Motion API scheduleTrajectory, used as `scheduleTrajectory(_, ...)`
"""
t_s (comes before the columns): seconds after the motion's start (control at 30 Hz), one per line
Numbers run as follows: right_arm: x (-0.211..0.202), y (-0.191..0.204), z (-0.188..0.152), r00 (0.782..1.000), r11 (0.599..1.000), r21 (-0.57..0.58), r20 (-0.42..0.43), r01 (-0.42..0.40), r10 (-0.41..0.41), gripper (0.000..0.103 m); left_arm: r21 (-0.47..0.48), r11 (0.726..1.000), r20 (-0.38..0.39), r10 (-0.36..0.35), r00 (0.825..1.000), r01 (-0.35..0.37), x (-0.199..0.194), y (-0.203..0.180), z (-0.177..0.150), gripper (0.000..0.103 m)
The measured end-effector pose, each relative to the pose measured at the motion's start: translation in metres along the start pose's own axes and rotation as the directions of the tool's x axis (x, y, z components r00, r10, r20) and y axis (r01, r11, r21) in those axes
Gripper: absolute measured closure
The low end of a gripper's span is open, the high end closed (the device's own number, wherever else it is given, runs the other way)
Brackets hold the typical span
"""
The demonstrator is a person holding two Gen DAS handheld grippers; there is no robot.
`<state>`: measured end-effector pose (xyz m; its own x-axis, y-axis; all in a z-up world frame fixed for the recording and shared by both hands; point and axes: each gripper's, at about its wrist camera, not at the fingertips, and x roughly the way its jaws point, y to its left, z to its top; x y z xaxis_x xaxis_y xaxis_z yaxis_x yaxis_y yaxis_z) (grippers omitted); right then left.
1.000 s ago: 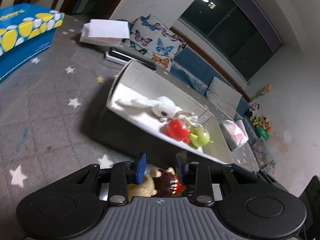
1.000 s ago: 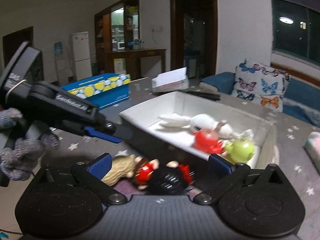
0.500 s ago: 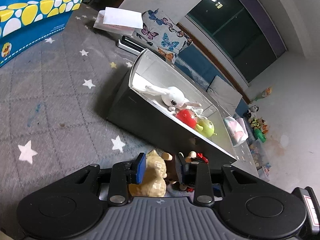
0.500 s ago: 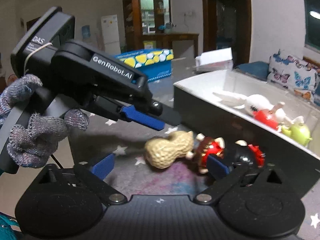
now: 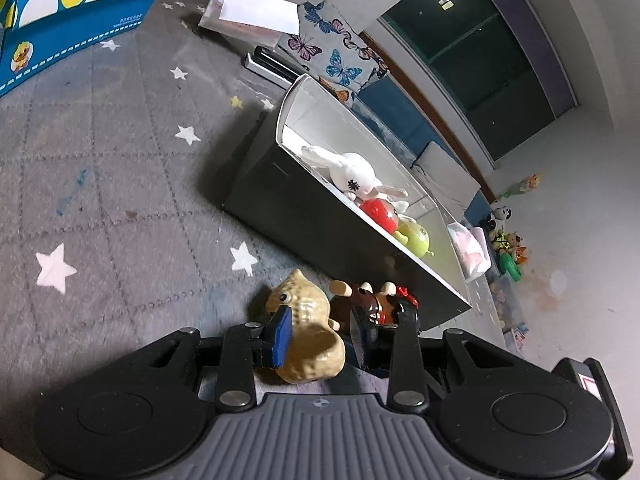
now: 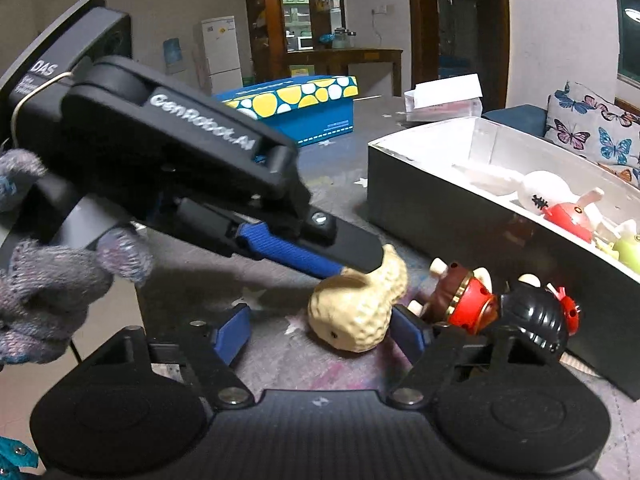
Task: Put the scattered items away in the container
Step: 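Move the left gripper to the tan peanut toy and grasp it, then carry the peanut toy with the left gripper into the box and release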
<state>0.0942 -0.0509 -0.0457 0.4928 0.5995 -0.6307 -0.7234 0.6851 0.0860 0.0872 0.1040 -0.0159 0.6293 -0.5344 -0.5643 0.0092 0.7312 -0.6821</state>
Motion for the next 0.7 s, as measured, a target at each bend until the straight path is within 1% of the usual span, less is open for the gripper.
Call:
scheduleTrajectory(0.2, -0.0054, -0.0056, -0.0028, 1.0, 1.0, 0.029, -0.001, 0.009, -0.009, 0.041, -0.001, 1.0, -0.018, -0.008, 1.0, 0.008, -0.0008, -0.0031, -0.0024, 0.069)
scheduleTrajectory(0.23, -0.0064, -0.0066, -0.0029, 1.0, 0.999, 0.035, 0.0, 0.01, -0.01, 0.042, -0.002, 1.0, -0.019, -0.007, 1.0, 0.007, -0.0011, -0.0029, -0.0029, 0.069)
scheduleTrajectory(0.3, -0.0072, -0.0074, -0.0034, 1.0, 0.999, 0.041, -0.001, 0.012, -0.012, 0.047, -0.009, 1.0, -0.017, -0.004, 1.0, 0.004, -0.0014, -0.0018, -0.0036, 0.069)
scheduleTrajectory(0.43, -0.0071, -0.0077, -0.0041, 1.0, 0.999, 0.049, -0.004, 0.011, -0.011, 0.052, -0.032, 0.999, -0.013, 0.0, 1.0, 0.0, -0.0022, 0.0015, -0.0043, 0.069)
scheduleTrajectory(0.5, -0.0063, -0.0083, -0.0042, 1.0, 0.998, 0.057, -0.006, 0.014, -0.014, 0.057, -0.037, 0.999, -0.011, 0.005, 1.0, -0.006, -0.0022, 0.0022, -0.0043, 0.069)
scheduleTrajectory(0.57, -0.0053, -0.0098, -0.0042, 1.0, 0.998, 0.064, -0.008, 0.013, -0.012, 0.059, -0.046, 0.999, -0.01, 0.007, 1.0, -0.007, -0.0026, 0.0034, -0.0047, 0.069)
scheduleTrajectory(0.7, -0.0046, -0.0104, -0.0043, 1.0, 0.997, 0.07, -0.008, 0.013, -0.013, 0.059, -0.062, 0.998, -0.014, 0.008, 1.0, -0.009, -0.0018, 0.0066, -0.0052, 0.069)
